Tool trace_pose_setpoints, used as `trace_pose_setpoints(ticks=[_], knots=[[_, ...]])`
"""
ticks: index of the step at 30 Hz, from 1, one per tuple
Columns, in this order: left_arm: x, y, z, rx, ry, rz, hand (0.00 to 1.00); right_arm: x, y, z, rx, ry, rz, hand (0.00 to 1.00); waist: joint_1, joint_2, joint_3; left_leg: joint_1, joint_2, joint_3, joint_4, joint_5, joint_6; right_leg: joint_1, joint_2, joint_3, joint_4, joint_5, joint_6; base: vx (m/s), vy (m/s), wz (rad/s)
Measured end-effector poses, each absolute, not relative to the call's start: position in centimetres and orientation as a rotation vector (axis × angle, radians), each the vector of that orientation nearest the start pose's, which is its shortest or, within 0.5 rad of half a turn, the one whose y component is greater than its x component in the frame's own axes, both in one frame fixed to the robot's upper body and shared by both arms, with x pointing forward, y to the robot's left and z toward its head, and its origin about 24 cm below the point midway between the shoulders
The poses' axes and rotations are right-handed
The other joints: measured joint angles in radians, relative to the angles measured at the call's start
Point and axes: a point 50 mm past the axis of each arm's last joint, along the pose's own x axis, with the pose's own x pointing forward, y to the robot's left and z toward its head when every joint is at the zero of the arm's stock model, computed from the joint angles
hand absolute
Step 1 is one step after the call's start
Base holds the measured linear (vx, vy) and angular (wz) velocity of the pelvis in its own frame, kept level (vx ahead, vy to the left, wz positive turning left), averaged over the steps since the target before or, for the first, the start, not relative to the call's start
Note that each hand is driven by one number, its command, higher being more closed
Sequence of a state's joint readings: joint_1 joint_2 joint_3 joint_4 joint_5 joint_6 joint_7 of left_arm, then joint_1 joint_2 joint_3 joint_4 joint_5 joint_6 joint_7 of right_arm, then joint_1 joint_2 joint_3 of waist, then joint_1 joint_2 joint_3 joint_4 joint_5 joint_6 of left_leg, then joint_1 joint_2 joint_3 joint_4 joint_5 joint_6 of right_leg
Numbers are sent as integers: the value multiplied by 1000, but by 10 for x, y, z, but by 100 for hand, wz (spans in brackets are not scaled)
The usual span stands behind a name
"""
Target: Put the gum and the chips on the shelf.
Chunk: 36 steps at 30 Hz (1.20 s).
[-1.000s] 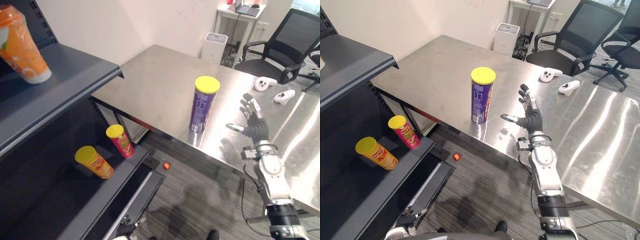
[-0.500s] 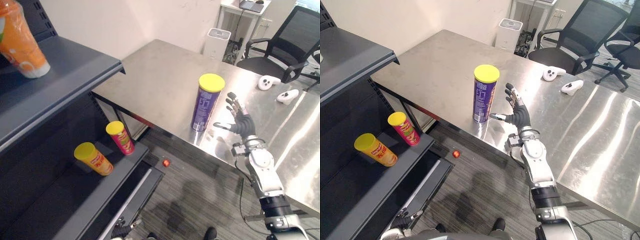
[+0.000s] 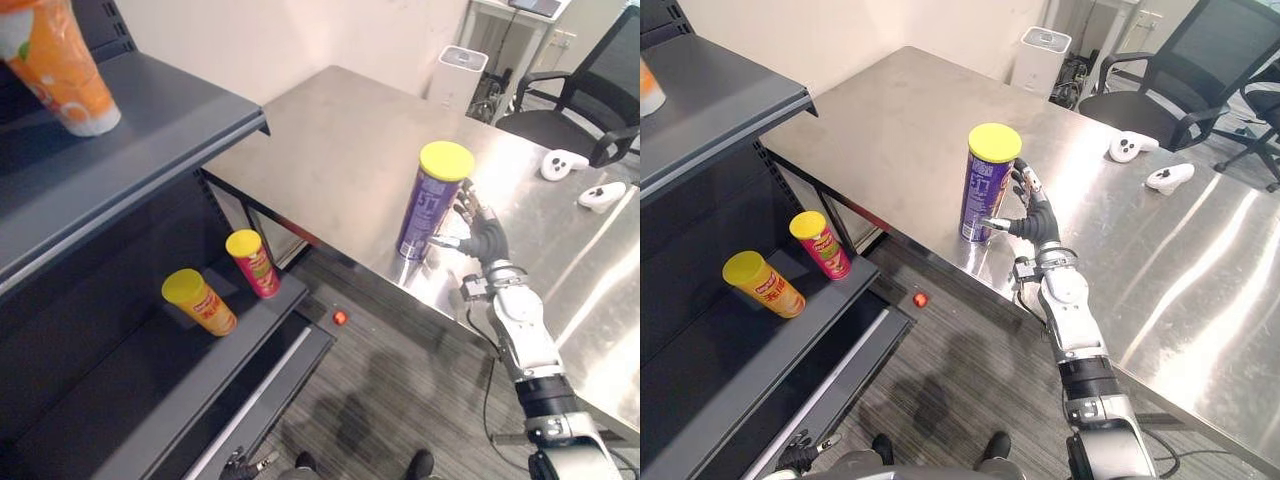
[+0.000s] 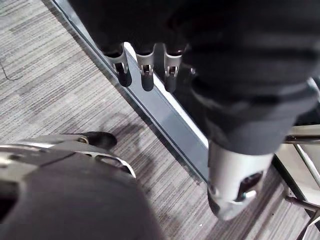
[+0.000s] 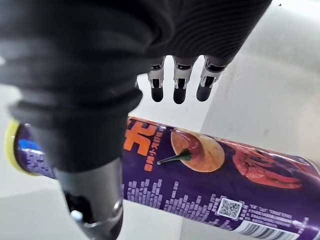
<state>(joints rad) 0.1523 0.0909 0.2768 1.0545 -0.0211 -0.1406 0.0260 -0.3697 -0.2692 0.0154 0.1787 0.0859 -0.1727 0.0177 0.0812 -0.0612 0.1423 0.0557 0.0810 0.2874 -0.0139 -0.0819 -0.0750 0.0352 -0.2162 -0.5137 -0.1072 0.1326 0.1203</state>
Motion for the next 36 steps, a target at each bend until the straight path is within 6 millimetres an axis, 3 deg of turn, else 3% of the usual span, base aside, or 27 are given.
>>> trace_pose_setpoints(ticks=[26, 27, 32, 36], knots=[[66, 227, -158, -39, 1044, 394, 0, 339, -172, 135, -186, -332, 44, 0, 13, -8, 21, -4, -5, -19, -39, 31, 1, -9, 0, -17, 0, 0, 0, 0, -2, 1], [66, 227, -158, -38, 1044, 394, 0, 339, -171, 136, -185, -337, 45, 100, 13, -8, 22, -6, -5, -23, -39, 31, 1, -9, 0, -22, 0, 0, 0, 5, -5, 6], [68, 227, -157, -38, 1041, 395, 0, 346, -159, 145, -187, -357, 74, 100, 16, -10, 25, -10, -5, -28, -39, 31, 1, -9, 0, -27, 0, 0, 0, 6, -2, 3], [70, 227, -157, -38, 1031, 395, 0, 350, -157, 148, -186, -355, 70, 100, 36, -14, 28, -10, -5, -31, -39, 31, 1, -7, 0, -30, 0, 0, 0, 0, -2, 1]])
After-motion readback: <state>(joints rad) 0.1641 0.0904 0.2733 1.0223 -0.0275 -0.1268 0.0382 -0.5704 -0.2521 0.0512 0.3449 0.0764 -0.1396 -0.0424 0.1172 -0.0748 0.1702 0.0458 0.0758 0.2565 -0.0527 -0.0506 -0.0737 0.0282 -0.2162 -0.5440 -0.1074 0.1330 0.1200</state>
